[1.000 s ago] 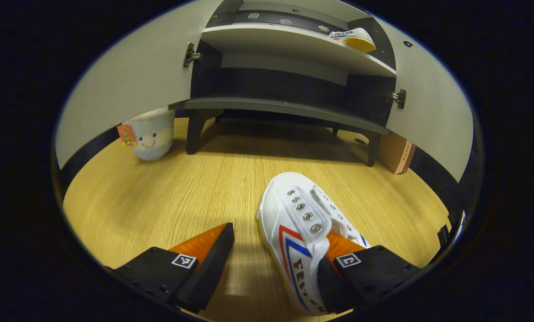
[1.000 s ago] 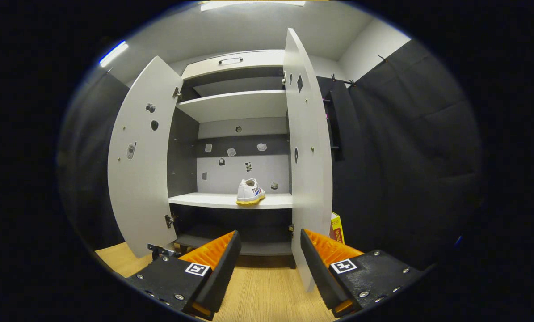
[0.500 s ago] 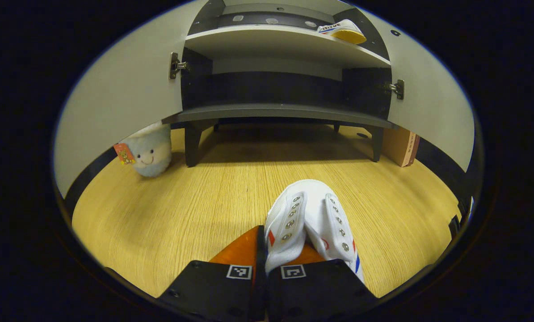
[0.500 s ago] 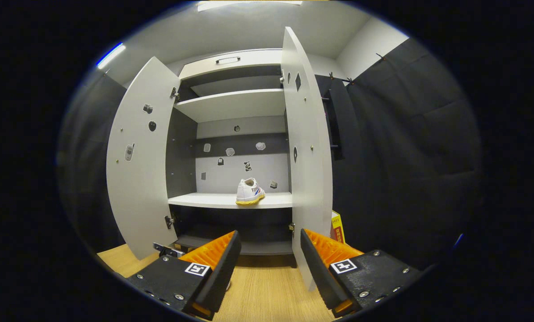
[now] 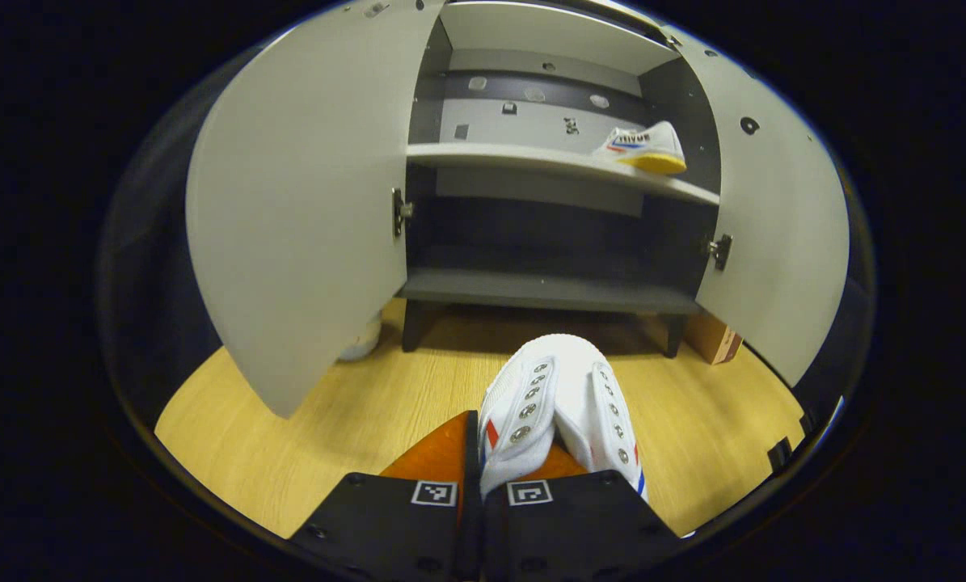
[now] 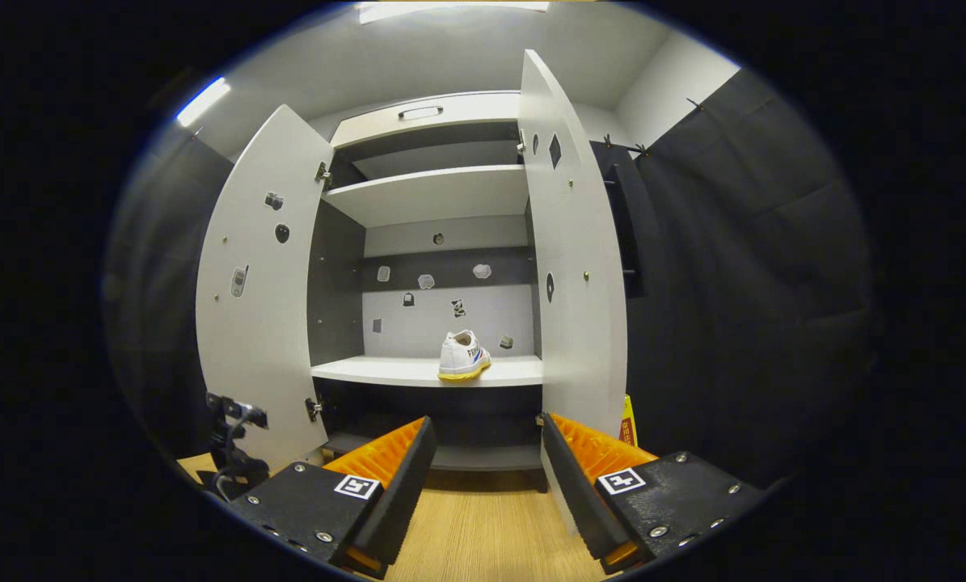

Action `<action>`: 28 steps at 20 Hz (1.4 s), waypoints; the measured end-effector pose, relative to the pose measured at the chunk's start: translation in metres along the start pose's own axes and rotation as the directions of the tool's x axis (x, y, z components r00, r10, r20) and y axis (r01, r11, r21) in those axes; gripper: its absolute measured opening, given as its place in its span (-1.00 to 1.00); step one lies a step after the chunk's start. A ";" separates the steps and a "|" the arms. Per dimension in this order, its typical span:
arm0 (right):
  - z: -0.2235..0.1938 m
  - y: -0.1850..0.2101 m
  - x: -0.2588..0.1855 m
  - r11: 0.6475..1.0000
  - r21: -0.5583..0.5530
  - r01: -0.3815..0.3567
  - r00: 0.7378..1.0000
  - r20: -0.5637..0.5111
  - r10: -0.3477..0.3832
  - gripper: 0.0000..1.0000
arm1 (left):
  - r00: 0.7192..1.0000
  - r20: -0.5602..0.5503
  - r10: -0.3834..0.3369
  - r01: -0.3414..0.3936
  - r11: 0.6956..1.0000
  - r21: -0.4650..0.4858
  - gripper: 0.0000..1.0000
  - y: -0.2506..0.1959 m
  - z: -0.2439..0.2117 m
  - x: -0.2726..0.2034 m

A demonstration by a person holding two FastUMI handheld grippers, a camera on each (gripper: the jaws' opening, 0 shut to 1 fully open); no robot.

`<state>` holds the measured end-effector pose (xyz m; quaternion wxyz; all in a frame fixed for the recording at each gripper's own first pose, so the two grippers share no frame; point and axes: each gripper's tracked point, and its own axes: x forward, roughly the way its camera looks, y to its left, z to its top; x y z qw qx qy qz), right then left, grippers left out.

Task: Grab one shoe with the right hand and put it into the shoe cabinet, grab the other shoe with the left hand and put it into the shoe cabinet; then close the right door with the right hand and the left door with the left hand.

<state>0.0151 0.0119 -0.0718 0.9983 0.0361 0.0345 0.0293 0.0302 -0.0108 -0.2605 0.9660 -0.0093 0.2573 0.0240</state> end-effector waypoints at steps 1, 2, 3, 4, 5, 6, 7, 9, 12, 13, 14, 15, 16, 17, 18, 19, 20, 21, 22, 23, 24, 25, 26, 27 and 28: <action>0.000 0.002 0.001 1.000 0.003 -0.004 1.000 0.000 0.004 0.66 | 1.000 0.029 -0.001 0.002 1.000 -0.025 -0.83 -0.001 0.028 -0.007; 0.001 0.004 0.002 1.000 0.007 -0.012 1.000 0.004 0.012 0.66 | 0.998 0.060 -0.005 0.008 0.999 -0.051 -0.84 -0.001 0.057 -0.010; 0.002 0.006 0.002 1.000 0.011 -0.017 1.000 0.007 0.017 0.66 | 0.996 0.092 -0.007 0.013 0.998 -0.068 -0.84 -0.002 0.087 -0.014; 0.004 0.007 0.002 1.000 0.012 -0.022 1.000 0.010 0.022 0.66 | 0.992 0.126 -0.012 0.021 0.997 -0.071 -0.83 -0.002 0.117 -0.014; 0.005 0.008 0.001 1.000 0.013 -0.026 1.000 0.014 0.026 0.66 | 0.989 0.146 -0.018 0.029 0.997 -0.076 -0.83 -0.006 0.145 -0.011; 0.007 0.009 0.000 0.999 0.013 -0.030 0.999 0.019 0.030 0.65 | 0.986 0.166 -0.024 0.038 0.996 -0.080 -0.84 -0.010 0.169 -0.008; 0.009 0.009 -0.001 0.999 0.011 -0.032 0.999 0.025 0.032 0.66 | 0.982 0.186 -0.031 0.046 0.996 -0.075 -0.84 -0.017 0.195 -0.002; 0.012 0.008 -0.004 0.999 0.007 -0.031 0.999 0.033 0.031 0.65 | 0.976 0.213 -0.045 0.060 0.996 -0.067 -0.83 -0.029 0.233 0.014; 0.017 0.007 -0.008 1.000 0.008 -0.030 0.999 0.041 0.030 0.66 | 0.980 0.193 -0.058 0.072 0.995 -0.067 -0.84 -0.044 0.278 0.054; 0.019 0.007 -0.010 1.000 0.009 -0.030 0.999 0.042 0.030 0.66 | 0.983 0.175 -0.063 0.077 0.994 -0.074 -0.84 -0.049 0.292 0.069; 0.019 0.007 -0.011 1.000 0.008 -0.027 0.999 0.043 0.027 0.66 | 0.985 0.159 -0.064 0.076 0.994 -0.073 -0.84 -0.052 0.302 0.085; 0.020 0.006 -0.013 1.000 0.005 -0.025 0.999 0.044 0.025 0.66 | 0.988 0.146 -0.053 0.062 0.996 -0.058 -0.84 -0.053 0.311 0.101; 0.020 0.006 -0.016 1.000 0.000 -0.023 0.999 0.045 0.023 0.66 | 0.991 0.132 -0.032 0.038 0.998 -0.040 -0.84 -0.052 0.319 0.116; 0.021 0.005 -0.017 1.000 -0.005 -0.019 0.999 0.046 0.019 0.66 | 0.993 0.116 -0.013 0.017 0.999 -0.031 -0.83 -0.052 0.323 0.135; 0.022 0.004 -0.018 1.000 -0.008 -0.013 0.999 0.047 0.014 0.66 | 0.996 0.093 -0.003 0.006 1.000 -0.027 -0.84 -0.056 0.325 0.154; 0.022 0.002 -0.020 1.000 -0.007 -0.006 0.999 0.049 0.006 0.66 | 0.998 0.068 0.005 -0.003 1.000 -0.028 -0.84 -0.058 0.324 0.168; 0.022 0.000 -0.021 1.000 -0.003 0.000 0.999 0.047 0.001 0.66 | 0.999 0.042 0.016 -0.015 0.999 -0.029 -0.84 -0.059 0.323 0.182; 0.022 -0.001 -0.022 1.000 0.003 0.002 0.999 0.046 -0.002 0.66 | 0.999 0.017 0.033 -0.032 0.999 -0.028 -0.83 -0.056 0.320 0.196; 0.021 -0.003 -0.023 1.000 0.006 0.008 0.999 0.047 -0.008 0.66 | 0.999 -0.004 0.049 -0.049 0.999 -0.017 -0.83 -0.055 0.317 0.208; 0.021 -0.007 -0.024 1.000 0.003 0.017 0.999 0.047 -0.017 0.66 | 0.998 -0.019 0.066 -0.066 0.998 -0.002 -0.84 -0.054 0.314 0.219; 0.021 -0.010 -0.025 1.000 -0.001 0.027 0.999 0.046 -0.027 0.66 | 0.996 -0.031 0.078 -0.078 0.997 0.010 -0.83 -0.054 0.313 0.228; 0.020 -0.013 -0.026 0.999 -0.005 0.038 0.998 0.046 -0.038 0.66 | 0.995 -0.043 0.086 -0.085 0.996 0.013 -0.83 -0.053 0.310 0.234; 0.018 -0.017 -0.026 0.999 -0.005 0.046 0.998 0.043 -0.046 0.66 | 0.994 -0.058 0.091 -0.091 0.996 0.004 -0.83 -0.053 0.307 0.239; 0.017 -0.020 -0.026 0.999 -0.003 0.052 0.998 0.039 -0.052 0.66 | 0.993 -0.076 0.094 -0.094 0.996 -0.004 -0.83 -0.053 0.302 0.242; 0.015 -0.022 -0.026 0.998 0.001 0.058 0.998 0.033 -0.058 0.66 | 0.991 -0.091 0.100 -0.100 0.995 -0.005 -0.83 -0.052 0.299 0.244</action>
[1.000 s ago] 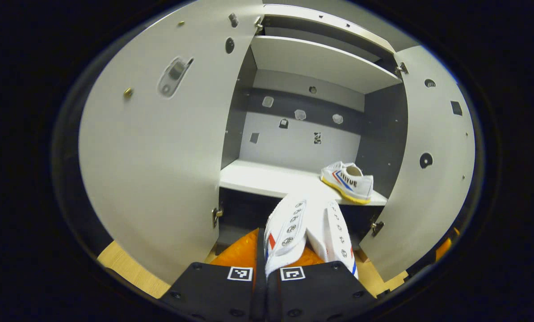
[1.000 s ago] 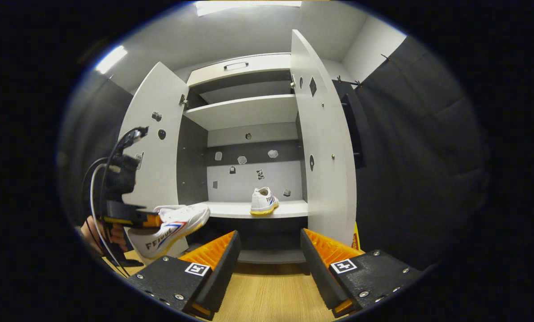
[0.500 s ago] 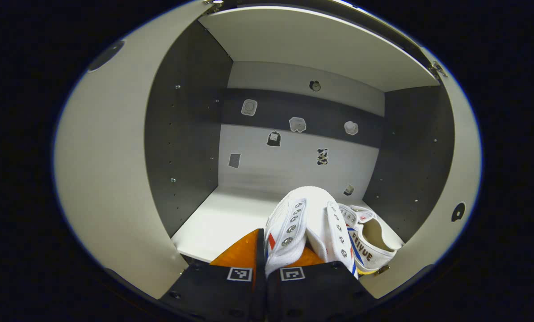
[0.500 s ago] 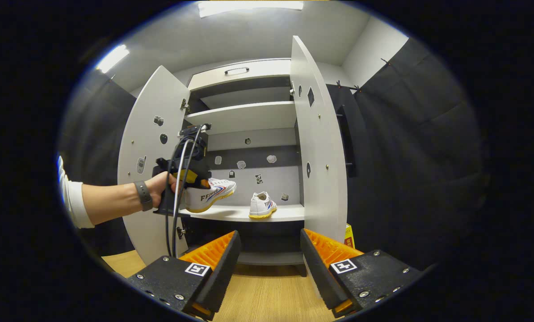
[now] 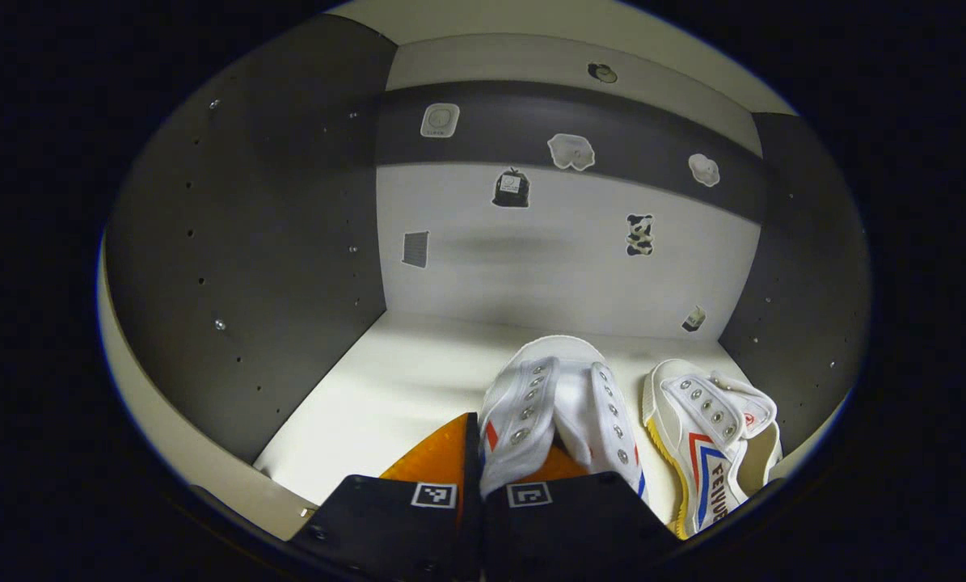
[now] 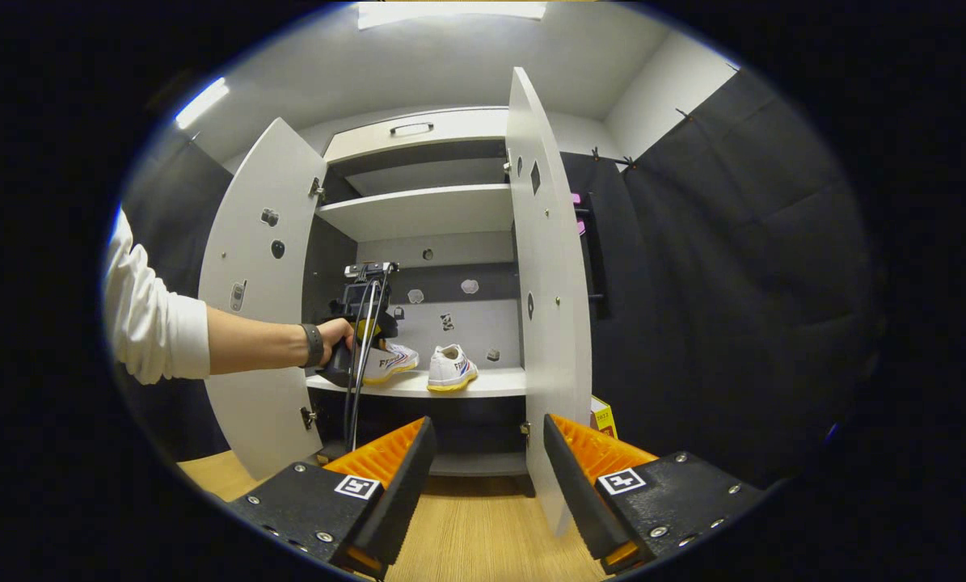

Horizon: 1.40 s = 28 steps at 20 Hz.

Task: Grab one shoe with the right hand and put it into the shoe cabinet, grab the other shoe with the left hand and put it into the shoe cabinet; then close the right door with the right hand and the left door with the left hand.

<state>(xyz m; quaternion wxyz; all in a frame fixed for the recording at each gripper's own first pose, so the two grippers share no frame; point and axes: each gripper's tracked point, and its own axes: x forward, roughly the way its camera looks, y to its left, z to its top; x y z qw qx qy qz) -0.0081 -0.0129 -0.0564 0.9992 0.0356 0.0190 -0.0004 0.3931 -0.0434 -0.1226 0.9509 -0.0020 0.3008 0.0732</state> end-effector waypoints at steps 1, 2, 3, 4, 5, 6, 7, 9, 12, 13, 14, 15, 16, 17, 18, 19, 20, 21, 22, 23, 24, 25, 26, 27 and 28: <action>-0.002 -0.002 0.000 1.000 0.004 0.003 1.000 -0.005 -0.003 0.66 | 1.000 -0.015 0.008 -0.008 1.000 0.003 -0.83 0.001 -0.005 0.005; -0.002 -0.004 0.001 1.000 0.007 0.006 1.000 -0.008 -0.006 0.66 | 0.999 -0.030 0.015 -0.016 1.000 -0.003 -0.84 0.003 -0.009 0.008; -0.003 -0.005 0.002 1.000 0.007 0.009 1.000 -0.009 -0.009 0.66 | 0.998 -0.053 0.020 -0.021 1.000 -0.016 -0.84 0.003 -0.015 0.007; -0.003 -0.006 0.003 1.000 0.007 0.011 1.000 -0.008 -0.011 0.66 | 0.999 -0.031 0.017 -0.017 1.000 -0.018 -0.83 0.003 -0.011 0.009; -0.004 -0.006 0.004 1.000 0.010 0.009 1.000 -0.010 -0.009 0.66 | 0.999 -0.035 0.019 -0.019 1.000 -0.013 -0.82 0.003 -0.013 0.009; -0.004 -0.003 0.005 1.000 0.013 0.006 1.000 -0.012 -0.006 0.66 | 0.999 -0.037 0.021 -0.021 1.000 0.001 -0.82 0.003 -0.014 0.007; -0.006 -0.001 0.006 1.000 0.017 0.001 1.000 -0.015 -0.001 0.66 | 1.000 -0.018 0.024 -0.024 0.999 0.026 -0.82 0.003 -0.012 0.009; -0.008 0.004 0.007 1.000 0.029 -0.009 1.000 -0.019 0.010 0.66 | 0.999 -0.003 0.038 -0.038 0.998 0.056 -0.82 0.002 -0.012 0.008; -0.007 0.007 0.006 0.999 0.034 -0.018 1.000 -0.013 0.018 0.66 | 0.999 0.002 0.033 -0.033 0.997 0.067 -0.78 0.001 -0.010 0.008; -0.008 0.006 0.006 0.999 0.033 -0.016 1.000 -0.013 0.016 0.66 | 0.999 0.002 0.032 -0.032 0.997 0.073 -0.75 0.001 -0.010 0.007; -0.008 0.006 0.005 0.999 0.034 -0.014 1.000 -0.013 0.015 0.66 | 0.999 0.002 0.043 -0.043 0.995 0.087 -0.62 0.002 -0.008 0.004; -0.008 0.006 0.006 0.999 0.040 -0.014 1.000 -0.015 0.015 0.66 | 0.999 0.001 0.051 -0.051 0.993 0.103 -0.57 0.003 -0.007 0.000; -0.009 0.006 0.006 0.999 0.048 -0.017 1.000 -0.017 0.018 0.66 | 0.998 0.005 0.058 -0.059 0.991 0.120 -0.46 0.005 -0.005 -0.002; -0.009 0.006 0.005 0.998 0.056 -0.020 1.000 -0.018 0.021 0.66 | 0.999 0.007 0.054 -0.055 0.990 0.133 -0.37 0.005 -0.003 -0.005; -0.008 0.007 0.006 0.998 0.062 -0.021 1.000 -0.017 0.022 0.66 | 0.999 0.008 0.042 -0.043 0.990 0.134 -0.31 0.003 -0.002 -0.008; -0.008 0.007 0.005 0.998 0.064 -0.021 1.000 -0.014 0.022 0.66 | 1.000 0.011 0.027 -0.028 0.991 0.132 -0.20 0.001 -0.001 -0.013; -0.007 0.006 0.005 0.998 0.065 -0.022 1.000 -0.012 0.022 0.66 | 1.000 0.022 0.020 -0.023 0.991 0.131 -0.13 0.002 0.001 -0.016; -0.007 0.007 0.005 0.998 0.065 -0.023 1.000 -0.012 0.024 0.66 | 1.000 0.027 0.012 -0.015 0.992 0.129 0.01 0.003 0.002 -0.021; -0.006 0.008 0.005 0.997 0.066 -0.026 1.000 -0.011 0.027 0.66 | 0.999 0.033 0.011 -0.015 0.992 0.128 0.15 0.005 0.003 -0.026; -0.005 0.009 0.004 0.997 0.067 -0.030 0.999 -0.009 0.030 0.66 | 0.999 0.045 0.007 -0.012 0.992 0.127 0.23 0.008 0.005 -0.032; -0.004 0.010 0.003 0.997 0.069 -0.033 0.999 -0.007 0.034 0.66 | 0.999 0.052 0.000 -0.007 0.992 0.122 0.44 0.009 0.006 -0.038; -0.004 0.011 0.003 0.997 0.071 -0.038 0.999 -0.006 0.038 0.66 | 0.998 0.060 0.003 -0.010 0.993 0.116 0.52 0.012 0.008 -0.044; -0.003 0.013 0.002 0.997 0.072 -0.041 0.999 -0.005 0.042 0.66 | 0.998 0.067 0.007 -0.014 0.994 0.108 0.66 0.016 0.008 -0.049; -0.003 0.013 0.002 0.996 0.072 -0.044 0.999 -0.005 0.044 0.66 | 0.997 0.074 0.002 -0.009 0.995 0.098 0.74 0.017 0.008 -0.055; -0.002 0.014 0.001 0.996 0.074 -0.047 0.999 -0.002 0.047 0.66 | 0.997 0.076 -0.008 0.002 0.996 0.088 0.80 0.017 0.008 -0.061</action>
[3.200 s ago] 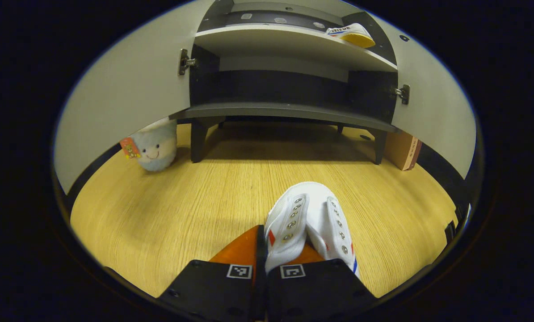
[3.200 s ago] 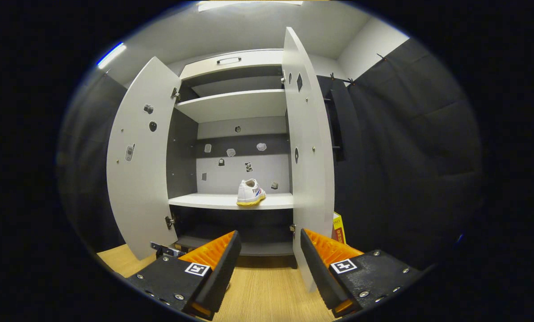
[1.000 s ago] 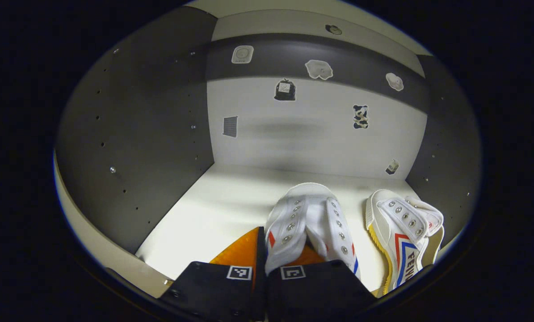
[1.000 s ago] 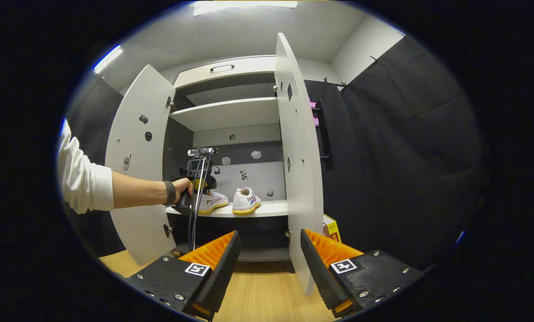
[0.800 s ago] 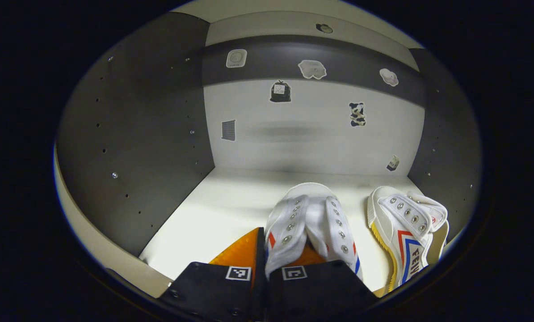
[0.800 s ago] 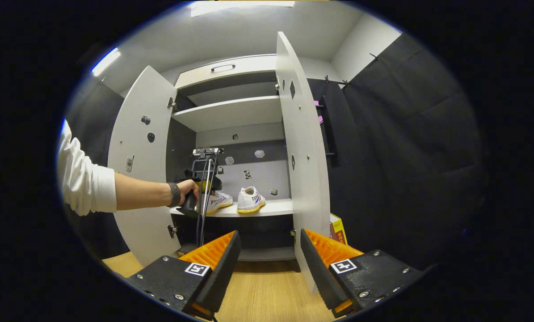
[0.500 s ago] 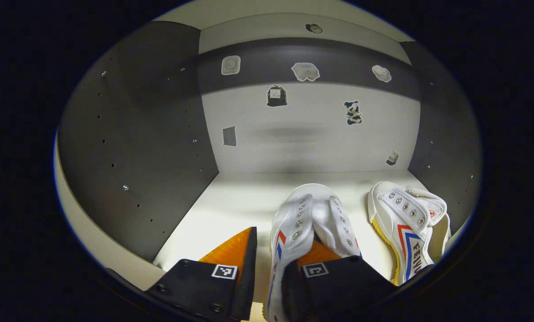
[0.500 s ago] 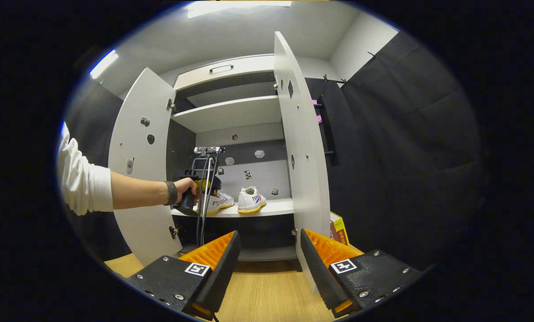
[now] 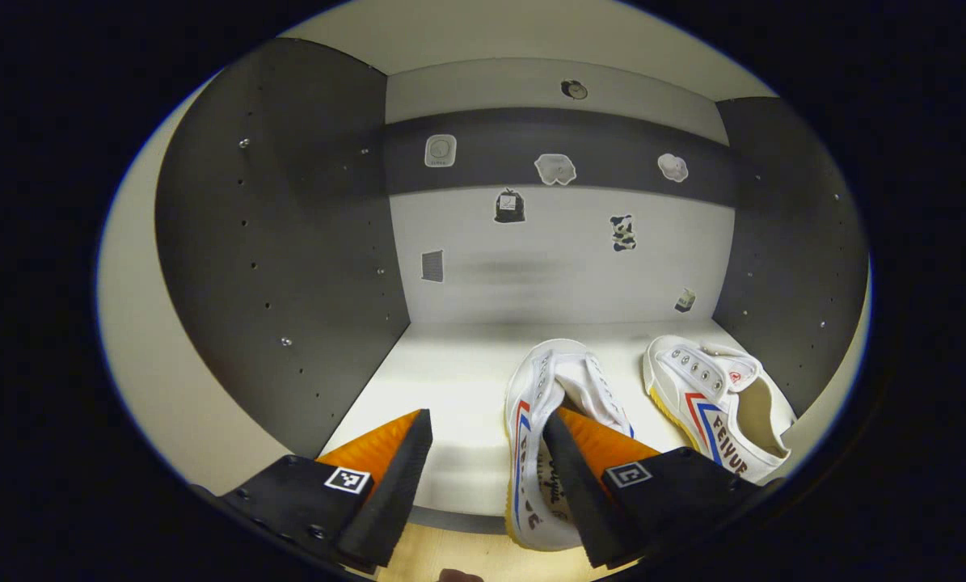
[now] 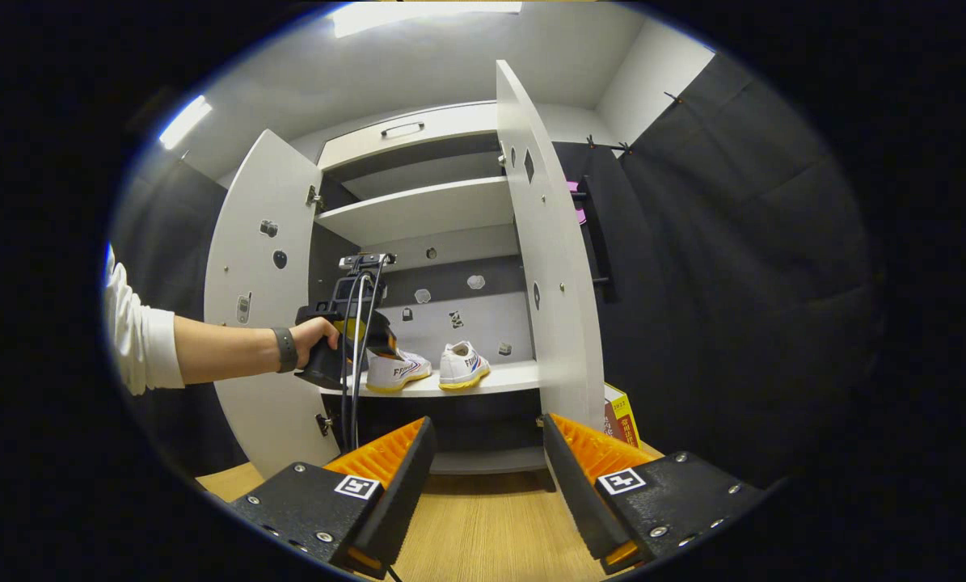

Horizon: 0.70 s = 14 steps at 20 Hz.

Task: Grab one shoe with the right hand and put it into the shoe cabinet, grab the other shoe with the left hand and put it into the shoe cabinet; then close the right door with the right hand and the left door with the left hand.

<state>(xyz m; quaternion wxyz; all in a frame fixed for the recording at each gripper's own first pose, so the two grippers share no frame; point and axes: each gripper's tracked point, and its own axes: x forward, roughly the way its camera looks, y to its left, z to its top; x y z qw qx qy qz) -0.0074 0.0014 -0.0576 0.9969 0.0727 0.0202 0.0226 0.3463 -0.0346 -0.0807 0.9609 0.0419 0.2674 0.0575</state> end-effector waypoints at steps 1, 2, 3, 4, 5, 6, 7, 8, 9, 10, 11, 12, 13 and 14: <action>0.001 0.001 -0.002 1.000 0.002 -0.003 1.000 0.002 0.003 0.66 | 1.000 0.015 -0.008 0.008 1.000 -0.014 0.80 0.001 0.001 -0.009; 0.001 0.002 -0.003 1.000 0.003 -0.006 1.000 0.005 0.006 0.66 | 0.997 0.071 -0.008 0.009 1.000 -0.009 0.81 0.004 0.015 -0.017; 0.001 0.003 -0.004 1.000 0.004 -0.009 1.000 0.006 0.009 0.66 | 0.992 0.120 -0.030 0.031 1.000 -0.005 0.82 0.002 0.027 -0.029; 0.000 0.003 -0.005 1.000 0.004 -0.012 1.000 0.003 0.012 0.66 | 0.985 0.168 -0.036 0.036 0.999 -0.002 0.83 0.003 0.039 -0.045; 0.000 0.003 -0.007 1.000 0.004 -0.016 1.000 0.003 0.016 0.66 | 0.977 0.203 -0.063 0.064 0.998 0.003 0.85 -0.001 0.046 -0.062; 0.001 0.002 -0.008 1.000 0.004 -0.016 1.000 0.006 0.016 0.66 | 0.968 0.234 -0.093 0.095 0.996 0.006 0.84 -0.006 0.048 -0.083; 0.001 0.001 -0.008 1.000 0.007 -0.016 1.000 0.010 0.016 0.66 | 0.957 0.263 -0.120 0.122 0.993 0.008 0.87 -0.008 0.047 -0.106; 0.001 0.001 -0.009 1.000 0.011 -0.018 1.000 0.009 0.018 0.66 | 0.946 0.293 -0.141 0.144 0.990 0.012 0.92 -0.009 0.044 -0.128; -0.001 0.001 -0.010 1.000 0.013 -0.022 1.000 0.002 0.022 0.66 | 0.931 0.328 -0.159 0.163 0.987 0.017 0.93 -0.009 0.038 -0.148; -0.003 0.001 -0.010 1.000 0.011 -0.024 1.000 -0.006 0.024 0.65 | 0.917 0.361 -0.172 0.176 0.984 0.021 0.93 -0.008 0.031 -0.169; -0.004 0.000 -0.010 1.000 0.005 -0.024 1.000 -0.011 0.024 0.65 | 0.906 0.387 -0.174 0.180 0.983 0.022 0.92 -0.004 0.020 -0.190; -0.002 -0.001 -0.009 1.000 -0.002 -0.023 1.000 -0.009 0.023 0.66 | 0.895 0.409 -0.179 0.187 0.982 0.020 0.92 -0.001 0.009 -0.209; 0.000 -0.002 -0.008 1.000 -0.008 -0.023 1.000 -0.005 0.023 0.68 | 0.887 0.429 -0.171 0.186 0.983 0.009 0.92 0.005 -0.004 -0.228; 0.000 -0.003 -0.008 1.000 -0.011 -0.023 1.000 -0.004 0.023 0.68 | 0.883 0.439 -0.164 0.185 0.983 -0.004 0.90 0.010 -0.018 -0.243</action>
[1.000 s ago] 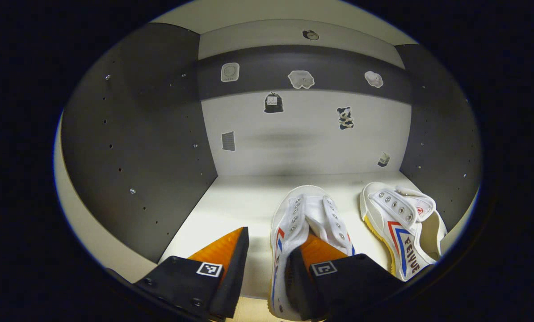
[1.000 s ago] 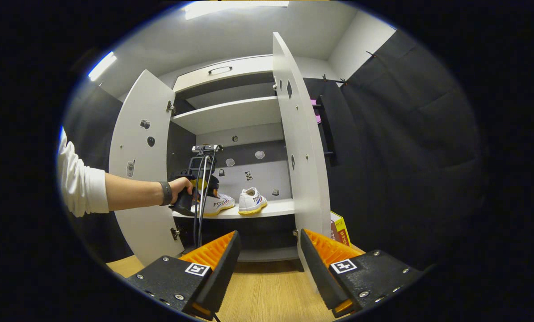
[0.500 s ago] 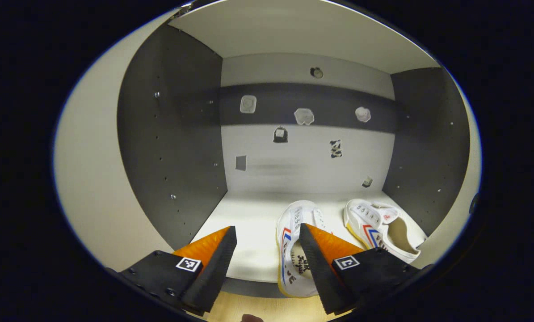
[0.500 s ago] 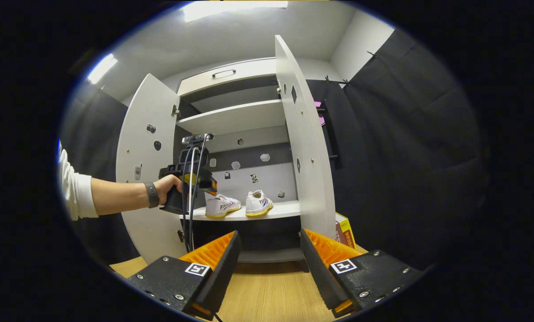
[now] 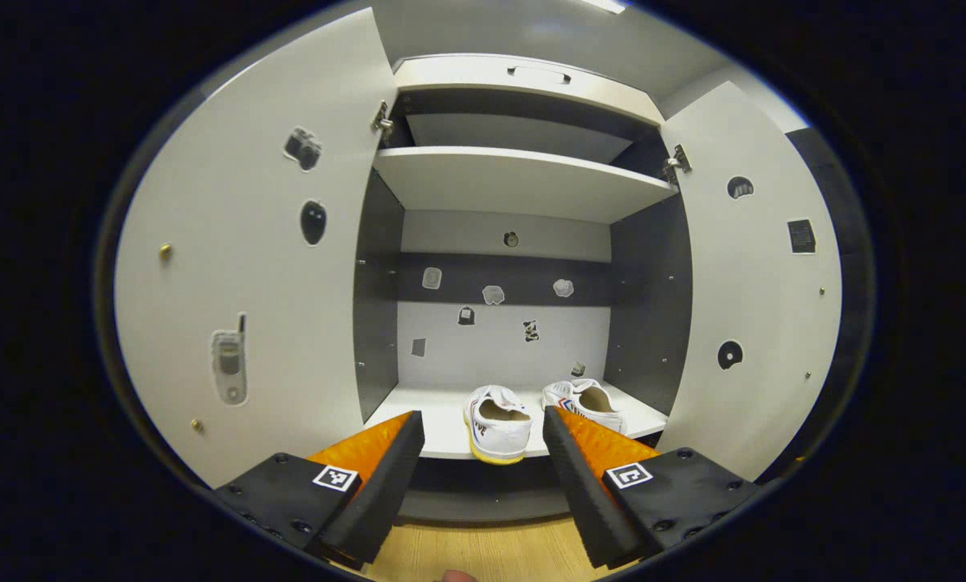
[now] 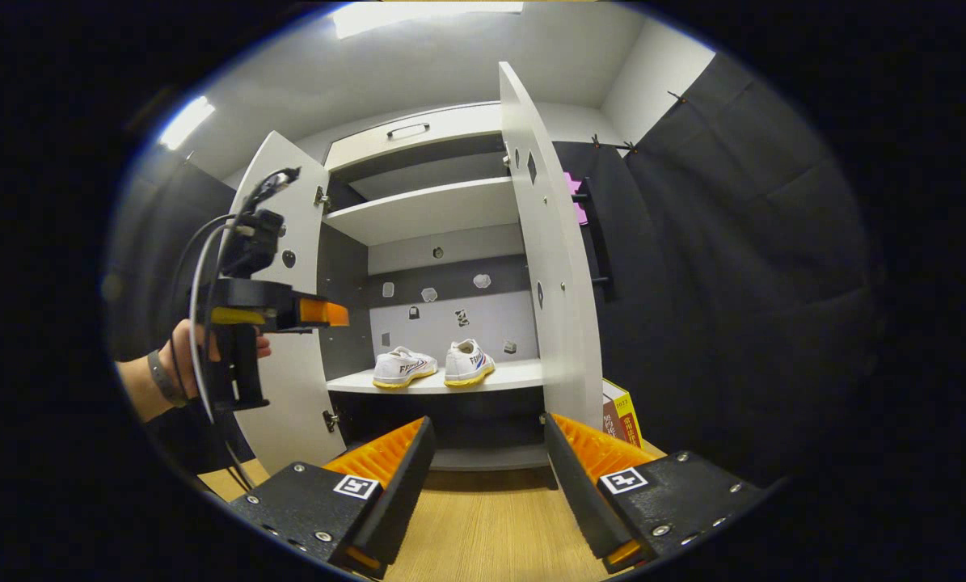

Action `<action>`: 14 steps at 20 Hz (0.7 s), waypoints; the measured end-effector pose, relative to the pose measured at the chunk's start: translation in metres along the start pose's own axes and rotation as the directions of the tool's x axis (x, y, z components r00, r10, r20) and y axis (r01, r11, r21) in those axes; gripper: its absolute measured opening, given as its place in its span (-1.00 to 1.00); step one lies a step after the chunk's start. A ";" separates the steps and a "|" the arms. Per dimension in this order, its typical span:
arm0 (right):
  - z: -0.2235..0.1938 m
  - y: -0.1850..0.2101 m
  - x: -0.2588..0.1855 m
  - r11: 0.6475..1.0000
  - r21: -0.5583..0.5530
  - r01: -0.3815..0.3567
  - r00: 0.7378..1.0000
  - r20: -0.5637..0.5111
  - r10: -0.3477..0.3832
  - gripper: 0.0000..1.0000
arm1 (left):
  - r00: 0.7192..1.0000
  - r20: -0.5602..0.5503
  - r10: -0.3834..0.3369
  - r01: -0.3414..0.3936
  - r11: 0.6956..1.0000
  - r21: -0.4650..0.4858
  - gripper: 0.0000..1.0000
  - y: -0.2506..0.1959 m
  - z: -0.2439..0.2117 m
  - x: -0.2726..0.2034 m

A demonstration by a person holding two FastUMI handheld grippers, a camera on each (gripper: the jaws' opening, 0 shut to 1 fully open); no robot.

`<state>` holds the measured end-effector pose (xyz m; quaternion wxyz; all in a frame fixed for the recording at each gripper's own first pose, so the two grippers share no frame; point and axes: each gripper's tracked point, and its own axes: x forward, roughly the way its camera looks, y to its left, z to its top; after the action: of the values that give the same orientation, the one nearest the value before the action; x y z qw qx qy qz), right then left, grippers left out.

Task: Grab one shoe with the right hand and put it into the shoe cabinet, grab the other shoe with the left hand and put it into the shoe cabinet; then close the right door with the right hand and the left door with the left hand.

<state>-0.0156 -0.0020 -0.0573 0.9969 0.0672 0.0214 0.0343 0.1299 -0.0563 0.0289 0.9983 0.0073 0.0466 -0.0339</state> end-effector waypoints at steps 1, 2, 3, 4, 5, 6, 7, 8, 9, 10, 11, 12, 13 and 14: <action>0.000 -0.001 0.000 1.000 -0.002 -0.001 1.000 -0.002 0.001 0.70 | 1.000 0.000 0.009 -0.009 1.000 -0.010 0.91 0.002 -0.010 -0.018; 0.001 0.000 0.000 1.000 -0.001 -0.004 1.000 -0.005 0.004 0.70 | 1.000 -0.005 0.021 -0.021 1.000 -0.019 0.91 0.007 -0.021 -0.035; 0.001 0.000 -0.001 1.000 0.000 -0.006 1.000 -0.006 0.006 0.72 | 0.999 -0.006 0.037 -0.038 0.999 -0.036 0.91 0.013 -0.033 -0.050; 0.000 0.000 -0.002 1.000 0.003 -0.006 1.000 -0.011 0.006 0.74 | 0.999 -0.007 0.045 -0.045 0.998 -0.052 0.92 0.017 -0.045 -0.066; -0.001 0.000 -0.004 1.000 0.008 -0.006 1.000 -0.013 0.007 0.74 | 0.999 -0.001 0.054 -0.054 0.997 -0.062 0.93 0.020 -0.055 -0.079; 0.000 -0.001 -0.006 1.000 0.017 -0.004 1.000 -0.010 0.004 0.75 | 0.998 0.010 0.063 -0.062 0.996 -0.069 0.94 0.023 -0.065 -0.093; 0.003 -0.002 -0.006 1.000 0.028 -0.004 1.000 -0.005 0.004 0.77 | 0.998 0.015 0.069 -0.068 0.995 -0.068 0.94 0.025 -0.076 -0.105; 0.008 -0.004 -0.006 0.999 0.039 -0.007 1.000 -0.001 0.007 0.78 | 0.997 0.018 0.075 -0.074 0.996 -0.052 0.94 0.025 -0.086 -0.115; 0.016 -0.007 -0.005 0.999 0.044 -0.011 1.000 0.003 0.011 0.80 | 0.996 0.012 0.093 -0.092 0.995 -0.026 0.94 0.027 -0.095 -0.126; 0.028 -0.013 -0.003 0.999 0.043 -0.007 1.000 0.010 0.007 0.81 | 0.994 0.009 0.109 -0.109 0.994 -0.008 0.93 0.028 -0.102 -0.135; 0.041 -0.021 -0.001 0.999 0.039 0.003 1.000 0.025 -0.004 0.96 | 0.994 0.010 0.109 -0.109 0.994 -0.011 0.93 0.022 -0.106 -0.143; 0.057 -0.031 0.001 0.999 0.037 0.011 0.999 0.042 -0.013 0.85 | 0.995 0.009 0.099 -0.099 0.995 -0.023 0.93 0.015 -0.109 -0.148; 0.075 -0.040 0.003 0.999 0.036 0.019 0.998 0.065 -0.021 0.85 | 0.996 0.007 0.091 -0.091 0.995 -0.030 0.93 0.011 -0.113 -0.152; 0.092 -0.051 0.005 0.999 0.034 0.033 0.996 0.083 -0.035 0.85 | 0.997 0.006 0.082 -0.082 0.996 -0.023 0.94 0.007 -0.116 -0.152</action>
<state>-0.0028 -0.0642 0.0264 0.9962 0.0843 -0.0186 0.0141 -0.0318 -0.0373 -0.0718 0.9990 -0.0024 0.0432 0.0076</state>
